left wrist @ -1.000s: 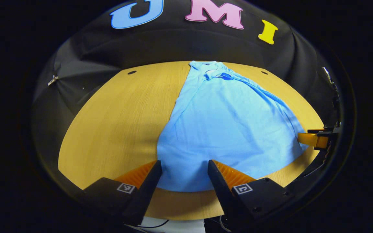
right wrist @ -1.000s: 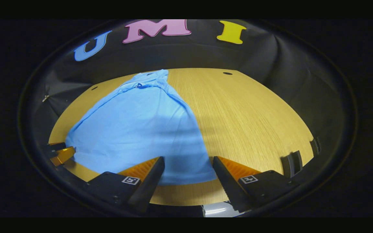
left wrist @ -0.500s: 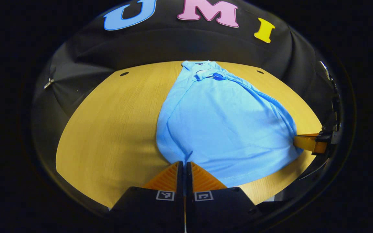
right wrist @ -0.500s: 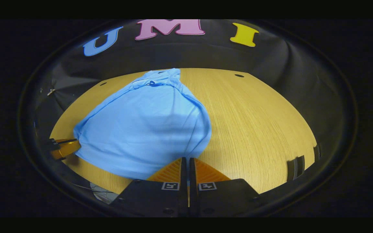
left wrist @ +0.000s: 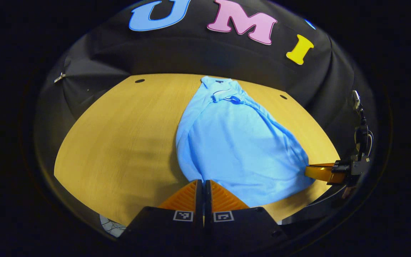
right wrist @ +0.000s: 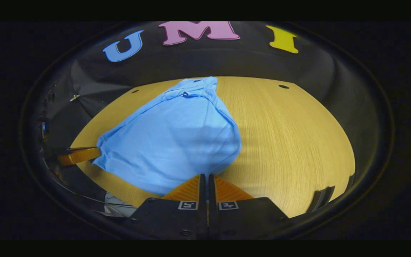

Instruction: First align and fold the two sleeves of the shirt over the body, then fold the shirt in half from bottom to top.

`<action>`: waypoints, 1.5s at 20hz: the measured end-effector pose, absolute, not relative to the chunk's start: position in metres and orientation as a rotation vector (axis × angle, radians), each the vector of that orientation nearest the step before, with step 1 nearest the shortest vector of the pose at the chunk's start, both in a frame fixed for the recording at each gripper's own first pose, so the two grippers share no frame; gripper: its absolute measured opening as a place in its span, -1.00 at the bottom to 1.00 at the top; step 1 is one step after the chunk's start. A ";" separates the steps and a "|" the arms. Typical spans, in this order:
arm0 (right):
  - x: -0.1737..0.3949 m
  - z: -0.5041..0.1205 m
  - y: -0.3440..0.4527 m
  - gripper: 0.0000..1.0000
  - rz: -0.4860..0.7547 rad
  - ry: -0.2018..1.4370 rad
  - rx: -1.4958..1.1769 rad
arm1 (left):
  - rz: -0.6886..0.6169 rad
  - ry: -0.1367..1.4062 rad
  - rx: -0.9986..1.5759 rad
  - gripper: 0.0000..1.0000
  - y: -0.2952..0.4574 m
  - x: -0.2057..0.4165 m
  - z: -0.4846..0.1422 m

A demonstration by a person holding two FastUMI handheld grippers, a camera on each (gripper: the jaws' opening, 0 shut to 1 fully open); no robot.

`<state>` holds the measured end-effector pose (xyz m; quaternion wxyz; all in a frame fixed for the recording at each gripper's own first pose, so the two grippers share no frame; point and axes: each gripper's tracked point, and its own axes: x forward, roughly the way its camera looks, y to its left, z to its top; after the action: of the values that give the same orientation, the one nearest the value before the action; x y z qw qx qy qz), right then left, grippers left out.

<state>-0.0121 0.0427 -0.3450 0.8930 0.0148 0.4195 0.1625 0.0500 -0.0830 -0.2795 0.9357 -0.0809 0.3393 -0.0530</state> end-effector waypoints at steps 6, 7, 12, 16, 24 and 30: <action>0.044 -0.298 0.054 -0.88 0.400 0.758 0.004 | -0.135 0.617 -0.145 -0.87 -0.097 0.089 -0.221; 0.055 -0.294 0.056 -0.99 0.404 0.744 0.010 | -0.136 0.604 -0.149 -0.87 -0.100 0.100 -0.212; 0.127 -0.268 0.059 -0.98 0.401 0.670 0.052 | -0.119 0.549 -0.217 -0.87 -0.103 0.161 -0.174; 0.194 -0.249 0.062 -0.91 0.405 0.600 0.063 | -0.093 0.495 -0.215 -0.87 -0.091 0.222 -0.146; 0.340 -0.214 0.087 -0.77 0.400 0.439 0.070 | -0.107 0.372 -0.150 -0.88 -0.078 0.367 -0.096; 0.443 -0.213 0.111 -0.77 0.391 0.375 0.057 | -0.098 0.349 -0.080 -0.88 -0.051 0.478 -0.110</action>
<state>0.4428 0.1112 -0.2128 0.9631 0.0284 0.1850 0.1933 0.4785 -0.0509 -0.1102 0.9828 -0.0396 0.1735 -0.0487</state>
